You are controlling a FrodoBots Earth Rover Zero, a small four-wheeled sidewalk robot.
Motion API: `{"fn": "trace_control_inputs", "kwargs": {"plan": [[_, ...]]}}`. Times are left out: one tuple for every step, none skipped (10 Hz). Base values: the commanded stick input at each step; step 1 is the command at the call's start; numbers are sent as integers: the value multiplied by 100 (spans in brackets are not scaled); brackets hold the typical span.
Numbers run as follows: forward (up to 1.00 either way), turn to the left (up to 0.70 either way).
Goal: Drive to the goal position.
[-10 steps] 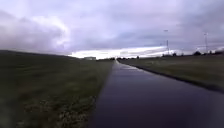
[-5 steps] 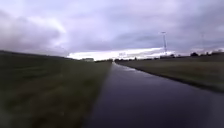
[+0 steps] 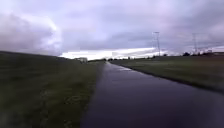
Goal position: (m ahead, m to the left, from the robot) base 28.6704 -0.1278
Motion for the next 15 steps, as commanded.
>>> {"fn": "trace_control_inputs", "kwargs": {"plan": [[70, -27], [70, -13], [70, 0], [70, 0], [70, 0], [70, 0], [70, 0], [70, 0], [70, 0], [70, 0], [70, 0], [70, 0], [70, 0], [70, 0], [70, 0]]}}
